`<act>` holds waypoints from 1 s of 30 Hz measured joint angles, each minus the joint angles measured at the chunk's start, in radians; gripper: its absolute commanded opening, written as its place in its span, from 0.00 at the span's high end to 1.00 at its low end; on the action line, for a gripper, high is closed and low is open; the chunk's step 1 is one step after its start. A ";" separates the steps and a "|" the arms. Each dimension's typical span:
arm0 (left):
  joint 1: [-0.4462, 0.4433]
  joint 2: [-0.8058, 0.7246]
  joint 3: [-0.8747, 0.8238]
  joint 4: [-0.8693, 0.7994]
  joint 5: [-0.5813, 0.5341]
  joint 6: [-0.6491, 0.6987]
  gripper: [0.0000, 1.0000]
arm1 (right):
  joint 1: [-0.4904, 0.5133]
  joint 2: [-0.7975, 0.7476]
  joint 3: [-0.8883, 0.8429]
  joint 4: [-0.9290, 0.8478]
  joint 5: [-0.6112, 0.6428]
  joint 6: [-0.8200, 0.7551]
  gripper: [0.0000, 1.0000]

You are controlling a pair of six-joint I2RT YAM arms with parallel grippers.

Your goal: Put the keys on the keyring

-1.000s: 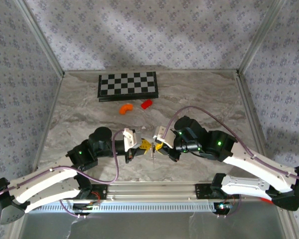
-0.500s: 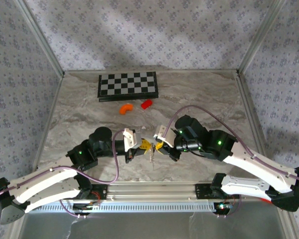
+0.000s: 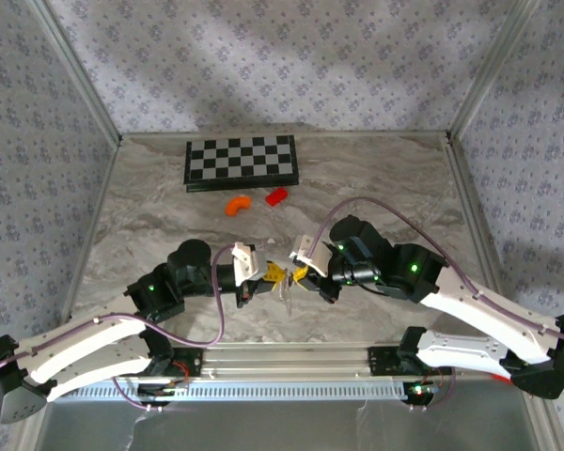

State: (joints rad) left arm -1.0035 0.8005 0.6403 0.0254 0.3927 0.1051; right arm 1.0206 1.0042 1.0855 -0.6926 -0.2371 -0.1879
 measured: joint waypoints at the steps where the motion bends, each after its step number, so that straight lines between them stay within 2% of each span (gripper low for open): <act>1: 0.000 0.000 0.000 0.000 0.000 0.000 1.00 | 0.000 0.000 0.000 0.000 0.000 0.000 1.00; 30: 0.000 0.000 0.000 0.000 0.000 0.000 1.00 | 0.006 0.013 0.000 0.000 -0.007 0.000 1.00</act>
State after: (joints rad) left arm -1.0035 0.8005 0.6403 0.0257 0.3931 0.1047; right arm 1.0264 1.0172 1.0855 -0.6926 -0.2443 -0.1879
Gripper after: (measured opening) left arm 0.052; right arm 0.062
